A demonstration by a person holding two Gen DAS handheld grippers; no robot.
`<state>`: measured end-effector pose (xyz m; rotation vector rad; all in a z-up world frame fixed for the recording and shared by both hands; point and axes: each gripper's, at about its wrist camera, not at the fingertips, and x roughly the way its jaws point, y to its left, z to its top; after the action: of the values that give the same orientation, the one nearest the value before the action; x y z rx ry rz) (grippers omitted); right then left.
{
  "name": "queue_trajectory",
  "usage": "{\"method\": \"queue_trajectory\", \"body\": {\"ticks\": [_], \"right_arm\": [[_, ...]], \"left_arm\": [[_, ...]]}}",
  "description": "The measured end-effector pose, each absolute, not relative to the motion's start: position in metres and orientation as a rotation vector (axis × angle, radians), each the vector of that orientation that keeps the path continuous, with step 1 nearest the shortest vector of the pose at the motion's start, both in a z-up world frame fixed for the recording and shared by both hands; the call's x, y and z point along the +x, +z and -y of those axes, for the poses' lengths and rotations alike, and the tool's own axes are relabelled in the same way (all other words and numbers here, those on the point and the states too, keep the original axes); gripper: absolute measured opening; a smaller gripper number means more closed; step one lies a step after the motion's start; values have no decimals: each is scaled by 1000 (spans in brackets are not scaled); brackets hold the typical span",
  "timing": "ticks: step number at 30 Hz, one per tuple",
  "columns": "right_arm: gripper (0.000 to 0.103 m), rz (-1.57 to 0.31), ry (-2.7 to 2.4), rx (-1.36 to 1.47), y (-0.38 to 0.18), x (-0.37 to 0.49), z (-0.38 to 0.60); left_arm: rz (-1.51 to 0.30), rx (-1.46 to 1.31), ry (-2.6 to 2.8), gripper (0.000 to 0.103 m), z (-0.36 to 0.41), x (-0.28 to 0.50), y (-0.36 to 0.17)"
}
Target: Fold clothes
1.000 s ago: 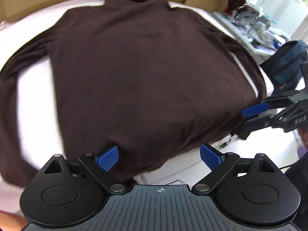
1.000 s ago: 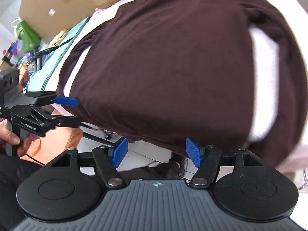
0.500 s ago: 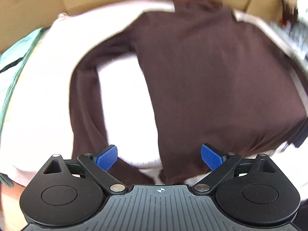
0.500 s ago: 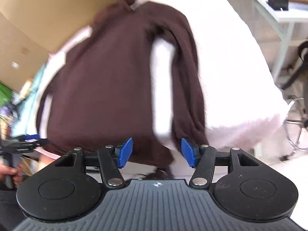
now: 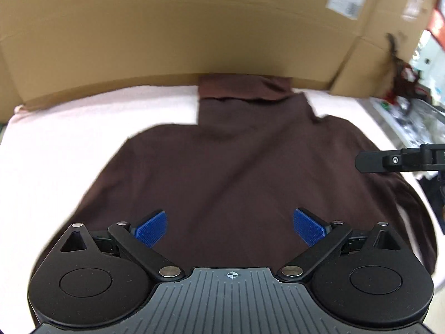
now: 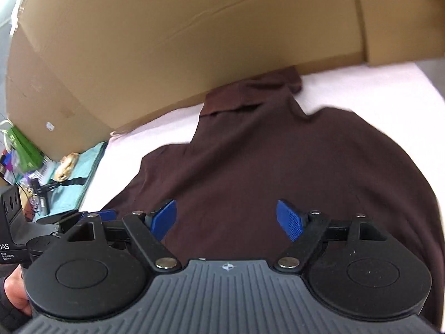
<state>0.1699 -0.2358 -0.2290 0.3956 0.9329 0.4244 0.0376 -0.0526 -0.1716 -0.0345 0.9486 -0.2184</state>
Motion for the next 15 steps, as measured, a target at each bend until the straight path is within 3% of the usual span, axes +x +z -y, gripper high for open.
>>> {"method": "queue_trajectory", "body": {"ticks": [5, 6, 11, 15], "right_arm": [[84, -1128, 408, 398, -263, 220, 246], [81, -1143, 394, 396, -267, 225, 252], [83, -1042, 193, 404, -248, 220, 287], [82, -975, 202, 434, -228, 227, 282]], "left_arm": [[-1029, 0, -135, 102, 26, 86, -194], [-1041, 11, -103, 100, 18, 90, -196], [-968, -73, -129, 101, -16, 99, -175], [-913, 142, -243, 101, 1, 121, -170]]}}
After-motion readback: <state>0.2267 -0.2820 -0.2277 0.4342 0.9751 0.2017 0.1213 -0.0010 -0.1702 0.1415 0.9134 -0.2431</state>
